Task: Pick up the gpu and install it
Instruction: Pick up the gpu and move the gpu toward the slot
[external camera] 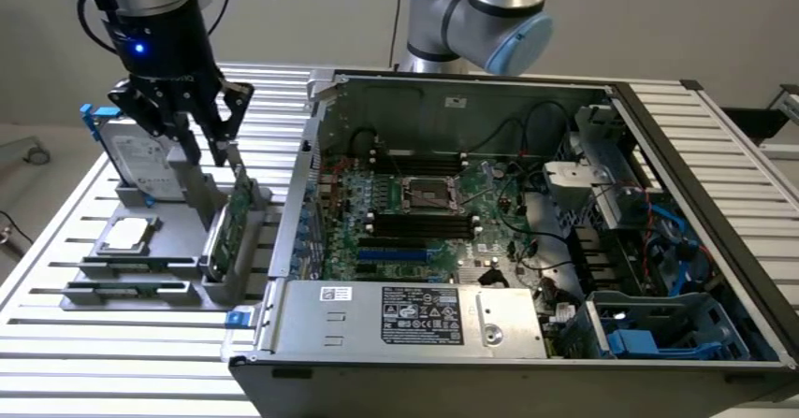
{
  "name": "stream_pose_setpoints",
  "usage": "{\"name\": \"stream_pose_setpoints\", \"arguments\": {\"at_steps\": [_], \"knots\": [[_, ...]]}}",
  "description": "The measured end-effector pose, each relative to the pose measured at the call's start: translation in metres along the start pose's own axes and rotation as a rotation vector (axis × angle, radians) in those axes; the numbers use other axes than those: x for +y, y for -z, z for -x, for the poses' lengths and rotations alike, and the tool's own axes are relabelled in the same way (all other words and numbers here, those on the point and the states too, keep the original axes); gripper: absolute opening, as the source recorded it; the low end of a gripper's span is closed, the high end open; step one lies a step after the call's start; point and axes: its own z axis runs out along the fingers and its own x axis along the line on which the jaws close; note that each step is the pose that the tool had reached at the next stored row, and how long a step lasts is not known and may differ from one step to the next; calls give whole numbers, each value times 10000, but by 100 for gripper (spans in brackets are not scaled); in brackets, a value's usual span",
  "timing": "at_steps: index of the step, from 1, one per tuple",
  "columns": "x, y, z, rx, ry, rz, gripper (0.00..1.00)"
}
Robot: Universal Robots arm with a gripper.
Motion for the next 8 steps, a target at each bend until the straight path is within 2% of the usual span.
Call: {"name": "stream_pose_setpoints", "arguments": {"at_steps": [8], "knots": [[-11, -146, 0, -1, 149, 0, 36]]}}
